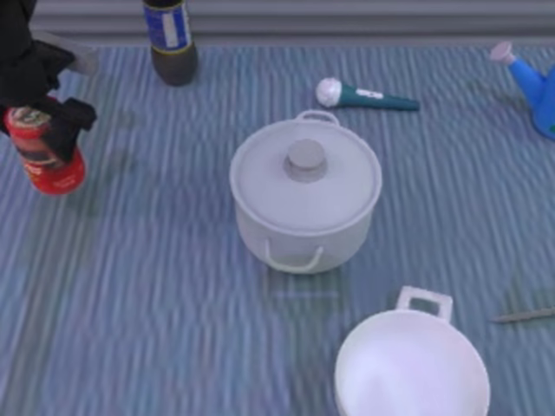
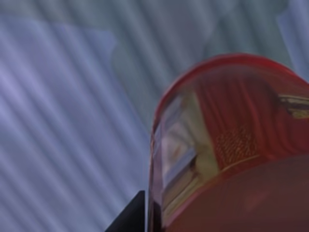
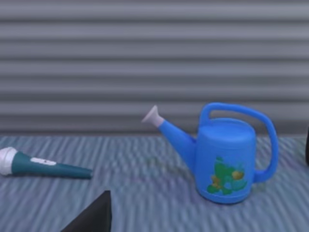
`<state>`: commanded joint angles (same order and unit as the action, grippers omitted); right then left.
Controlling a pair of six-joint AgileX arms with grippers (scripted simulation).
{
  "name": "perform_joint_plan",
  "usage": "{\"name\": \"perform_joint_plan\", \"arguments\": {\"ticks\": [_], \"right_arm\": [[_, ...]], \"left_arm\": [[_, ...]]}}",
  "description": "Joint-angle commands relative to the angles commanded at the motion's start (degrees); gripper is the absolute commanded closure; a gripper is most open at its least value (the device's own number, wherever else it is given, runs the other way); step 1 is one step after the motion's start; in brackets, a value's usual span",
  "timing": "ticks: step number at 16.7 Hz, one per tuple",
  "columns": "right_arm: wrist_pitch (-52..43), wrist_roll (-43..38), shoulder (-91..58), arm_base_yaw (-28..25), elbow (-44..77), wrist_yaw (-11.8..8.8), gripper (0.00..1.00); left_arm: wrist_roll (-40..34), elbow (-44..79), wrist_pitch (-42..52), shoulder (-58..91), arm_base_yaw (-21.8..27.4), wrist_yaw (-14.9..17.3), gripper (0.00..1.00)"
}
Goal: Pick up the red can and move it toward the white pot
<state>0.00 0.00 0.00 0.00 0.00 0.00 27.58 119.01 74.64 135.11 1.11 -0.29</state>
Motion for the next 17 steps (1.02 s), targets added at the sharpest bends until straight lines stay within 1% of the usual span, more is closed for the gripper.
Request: {"name": "perform_joint_plan", "arguments": {"ticks": [4, 7, 13, 15, 17], "right_arm": [[0.0, 0.0, 0.0, 0.0, 0.0, 0.0, 0.0], [0.0, 0.0, 0.0, 0.0, 0.0, 0.0, 0.0], [0.0, 0.0, 0.0, 0.0, 0.0, 0.0, 0.0], [0.0, 0.0, 0.0, 0.0, 0.0, 0.0, 0.0], [0.0, 0.0, 0.0, 0.0, 0.0, 0.0, 0.0]], "left_arm": [[-0.1, -11.1, 1.3, -13.4, -0.6, -0.1, 1.0], [-0.2, -16.1, 2.2, -18.6, -1.0, -0.2, 1.0], [-0.2, -16.4, 2.2, -18.9, -0.6, -0.2, 1.0], [-2.1, -16.1, 2.0, -18.1, 0.3, -0.2, 1.0], [-6.4, -15.5, 1.6, -16.8, 2.1, -0.2, 1.0]]}}
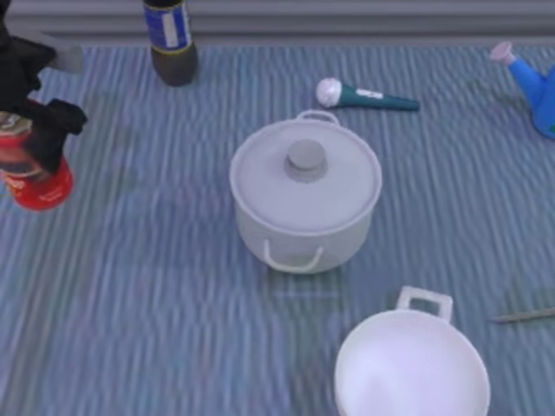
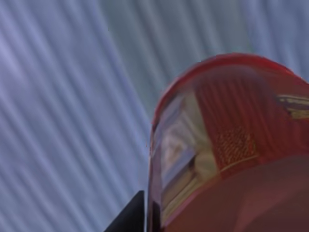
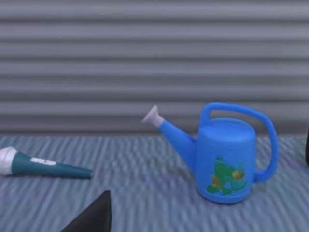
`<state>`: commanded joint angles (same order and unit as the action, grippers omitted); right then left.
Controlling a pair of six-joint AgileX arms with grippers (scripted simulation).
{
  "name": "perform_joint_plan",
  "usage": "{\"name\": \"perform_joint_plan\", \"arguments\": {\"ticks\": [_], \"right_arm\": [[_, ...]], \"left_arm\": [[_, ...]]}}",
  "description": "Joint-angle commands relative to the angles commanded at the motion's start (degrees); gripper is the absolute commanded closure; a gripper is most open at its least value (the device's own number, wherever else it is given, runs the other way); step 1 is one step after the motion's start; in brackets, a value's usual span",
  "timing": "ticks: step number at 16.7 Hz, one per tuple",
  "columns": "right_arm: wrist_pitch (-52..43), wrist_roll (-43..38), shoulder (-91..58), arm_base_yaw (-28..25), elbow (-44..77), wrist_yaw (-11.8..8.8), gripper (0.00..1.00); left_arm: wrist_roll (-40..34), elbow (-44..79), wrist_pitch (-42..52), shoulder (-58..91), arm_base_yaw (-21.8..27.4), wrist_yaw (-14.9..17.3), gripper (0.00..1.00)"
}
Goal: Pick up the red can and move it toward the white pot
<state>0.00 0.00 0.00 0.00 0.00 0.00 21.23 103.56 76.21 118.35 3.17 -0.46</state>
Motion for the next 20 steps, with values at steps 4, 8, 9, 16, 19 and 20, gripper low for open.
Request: {"name": "perform_joint_plan", "arguments": {"ticks": [4, 8, 9, 16, 19, 20], "right_arm": [[0.0, 0.0, 0.0, 0.0, 0.0, 0.0, 0.0], [0.0, 0.0, 0.0, 0.0, 0.0, 0.0, 0.0], [0.0, 0.0, 0.0, 0.0, 0.0, 0.0, 0.0], [0.0, 0.0, 0.0, 0.0, 0.0, 0.0, 0.0], [0.0, 0.0, 0.0, 0.0, 0.0, 0.0, 0.0], [0.0, 0.0, 0.0, 0.0, 0.0, 0.0, 0.0]], "left_arm": [[-14.8, 1.6, -1.7, 3.3, 5.2, 0.1, 1.0], [-30.3, 2.9, -4.0, 6.2, 10.4, 0.1, 1.0], [-32.9, 3.1, -4.4, 6.8, 11.5, 0.2, 1.0], [-37.3, 3.1, -5.2, 7.6, 13.3, 0.2, 1.0], [-37.2, 1.3, -7.5, 8.2, 13.4, 0.2, 1.0], [-37.1, 0.1, -9.2, 8.6, 13.5, 0.2, 1.0]]}}
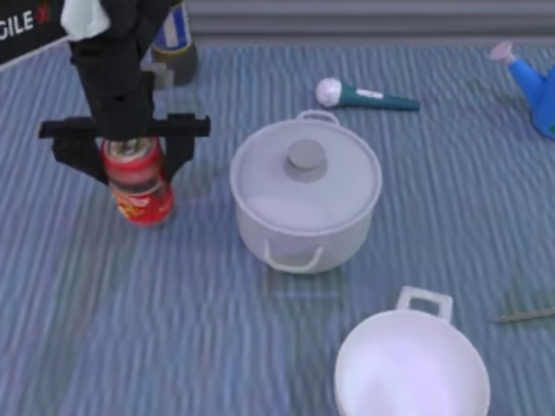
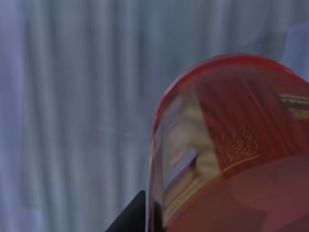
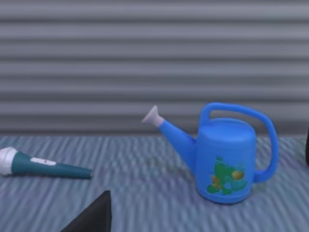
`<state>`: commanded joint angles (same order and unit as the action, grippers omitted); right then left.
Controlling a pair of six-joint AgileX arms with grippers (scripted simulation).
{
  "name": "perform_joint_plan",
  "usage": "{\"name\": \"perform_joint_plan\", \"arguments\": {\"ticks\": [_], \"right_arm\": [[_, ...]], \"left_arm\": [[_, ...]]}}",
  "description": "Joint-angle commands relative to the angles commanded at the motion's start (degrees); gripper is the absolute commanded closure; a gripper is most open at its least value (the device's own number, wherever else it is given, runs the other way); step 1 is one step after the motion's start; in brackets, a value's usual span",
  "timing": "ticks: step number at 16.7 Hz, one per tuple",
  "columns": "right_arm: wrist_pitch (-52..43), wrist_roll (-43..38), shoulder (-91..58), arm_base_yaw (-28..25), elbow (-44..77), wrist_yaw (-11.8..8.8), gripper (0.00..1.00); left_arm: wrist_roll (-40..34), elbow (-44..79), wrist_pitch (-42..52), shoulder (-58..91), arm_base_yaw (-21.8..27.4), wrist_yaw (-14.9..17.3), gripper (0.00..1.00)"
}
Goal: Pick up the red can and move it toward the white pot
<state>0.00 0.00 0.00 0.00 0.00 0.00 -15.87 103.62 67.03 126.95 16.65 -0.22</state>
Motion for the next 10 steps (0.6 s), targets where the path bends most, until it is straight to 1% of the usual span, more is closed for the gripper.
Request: {"name": "perform_joint_plan", "arguments": {"ticks": [4, 8, 10], "right_arm": [[0.0, 0.0, 0.0, 0.0, 0.0, 0.0, 0.0], [0.0, 0.0, 0.0, 0.0, 0.0, 0.0, 0.0], [0.0, 0.0, 0.0, 0.0, 0.0, 0.0, 0.0]], "left_arm": [[-0.2, -4.2, -5.9, 1.6, -0.1, 0.0, 1.0], [-0.2, -4.4, -6.1, 1.7, -0.1, 0.0, 1.0], [-0.2, -4.4, -6.1, 1.7, -0.1, 0.0, 0.85]]}}
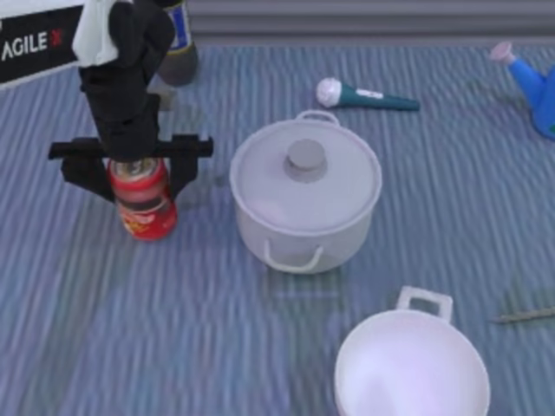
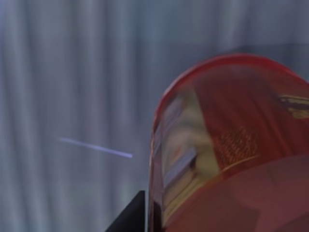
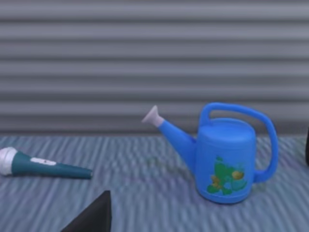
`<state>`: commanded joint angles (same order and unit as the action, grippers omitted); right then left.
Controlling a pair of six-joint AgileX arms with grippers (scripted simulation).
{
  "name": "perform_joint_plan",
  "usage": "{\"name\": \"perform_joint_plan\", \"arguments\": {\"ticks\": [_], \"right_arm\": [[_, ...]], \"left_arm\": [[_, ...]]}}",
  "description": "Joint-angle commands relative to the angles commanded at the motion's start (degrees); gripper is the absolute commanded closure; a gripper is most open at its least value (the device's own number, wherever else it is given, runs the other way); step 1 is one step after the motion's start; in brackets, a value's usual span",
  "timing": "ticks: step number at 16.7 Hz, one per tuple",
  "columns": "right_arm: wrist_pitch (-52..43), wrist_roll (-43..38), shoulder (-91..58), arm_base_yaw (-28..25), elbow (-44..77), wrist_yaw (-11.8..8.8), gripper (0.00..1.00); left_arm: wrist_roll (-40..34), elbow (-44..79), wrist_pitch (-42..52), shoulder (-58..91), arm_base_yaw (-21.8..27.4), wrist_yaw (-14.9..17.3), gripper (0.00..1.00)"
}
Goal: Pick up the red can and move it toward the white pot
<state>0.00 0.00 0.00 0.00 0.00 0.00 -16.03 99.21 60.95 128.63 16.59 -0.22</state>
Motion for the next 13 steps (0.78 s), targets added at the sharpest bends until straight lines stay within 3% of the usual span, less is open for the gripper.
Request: {"name": "perform_joint_plan", "arguments": {"ticks": [11, 13], "right_arm": [[0.0, 0.0, 0.0, 0.0, 0.0, 0.0, 0.0], [0.0, 0.0, 0.0, 0.0, 0.0, 0.0, 0.0]], "left_arm": [[0.0, 0.0, 0.0, 0.0, 0.0, 0.0, 0.02], [0.0, 0.0, 0.0, 0.0, 0.0, 0.0, 0.0]]}}
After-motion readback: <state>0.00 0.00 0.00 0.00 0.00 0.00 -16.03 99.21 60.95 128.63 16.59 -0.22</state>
